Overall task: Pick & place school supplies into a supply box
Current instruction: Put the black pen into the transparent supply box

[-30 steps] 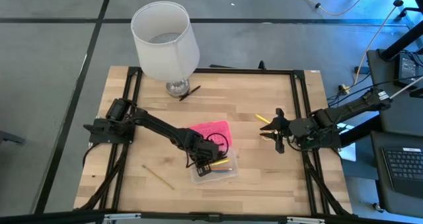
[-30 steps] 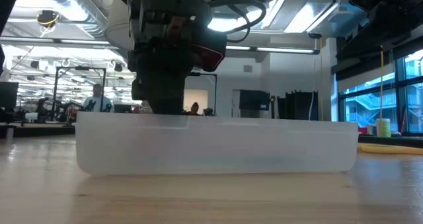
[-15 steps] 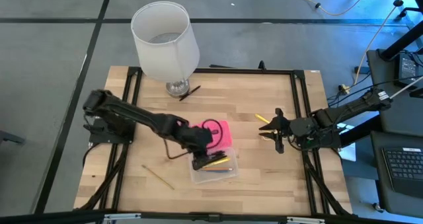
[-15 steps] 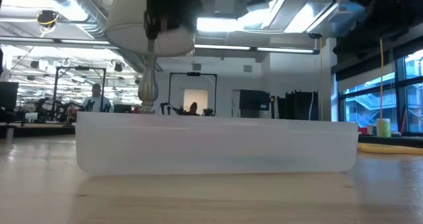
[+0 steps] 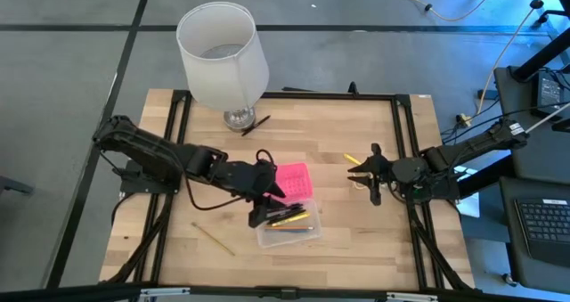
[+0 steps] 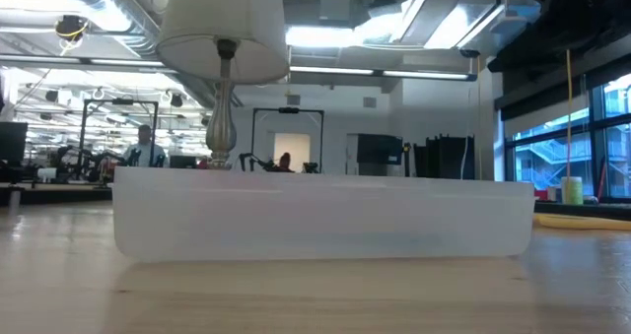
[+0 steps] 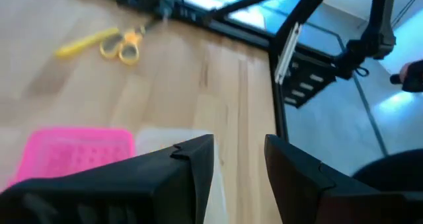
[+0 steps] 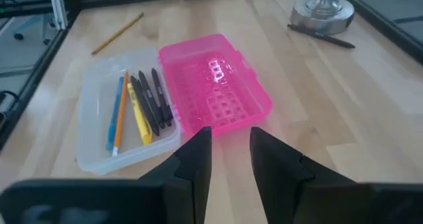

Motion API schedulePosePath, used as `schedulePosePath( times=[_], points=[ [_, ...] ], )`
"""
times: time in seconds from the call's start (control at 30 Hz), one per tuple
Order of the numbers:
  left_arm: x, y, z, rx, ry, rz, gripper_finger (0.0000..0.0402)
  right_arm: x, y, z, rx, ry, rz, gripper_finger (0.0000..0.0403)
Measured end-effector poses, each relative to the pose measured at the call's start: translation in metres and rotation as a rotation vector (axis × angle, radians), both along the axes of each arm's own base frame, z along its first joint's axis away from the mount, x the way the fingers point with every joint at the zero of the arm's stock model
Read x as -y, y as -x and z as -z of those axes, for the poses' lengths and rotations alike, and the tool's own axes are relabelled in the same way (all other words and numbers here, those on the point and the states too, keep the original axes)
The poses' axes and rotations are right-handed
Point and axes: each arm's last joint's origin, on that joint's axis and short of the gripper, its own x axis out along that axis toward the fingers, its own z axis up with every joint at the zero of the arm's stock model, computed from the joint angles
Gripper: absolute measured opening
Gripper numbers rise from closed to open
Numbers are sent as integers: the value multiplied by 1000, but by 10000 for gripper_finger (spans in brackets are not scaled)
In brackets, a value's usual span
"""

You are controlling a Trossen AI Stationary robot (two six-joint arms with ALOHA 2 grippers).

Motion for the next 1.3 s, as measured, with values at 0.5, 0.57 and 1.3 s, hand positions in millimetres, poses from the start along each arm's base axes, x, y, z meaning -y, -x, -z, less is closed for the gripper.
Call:
schedulePosePath(
  times=[0.5, 0.57, 1.3],
  points=[
    [-10, -4, -3, 62, -124, -93, 180, 0, 0, 0, -8, 34, -17, 108],
    [-11, -4, -3, 66, -155, -97, 201, 0, 0, 0, -8, 33, -16, 108],
    [6, 26, 58, -51, -379, -647, 218, 1, 2, 4, -56, 71, -30, 108]
  ],
)
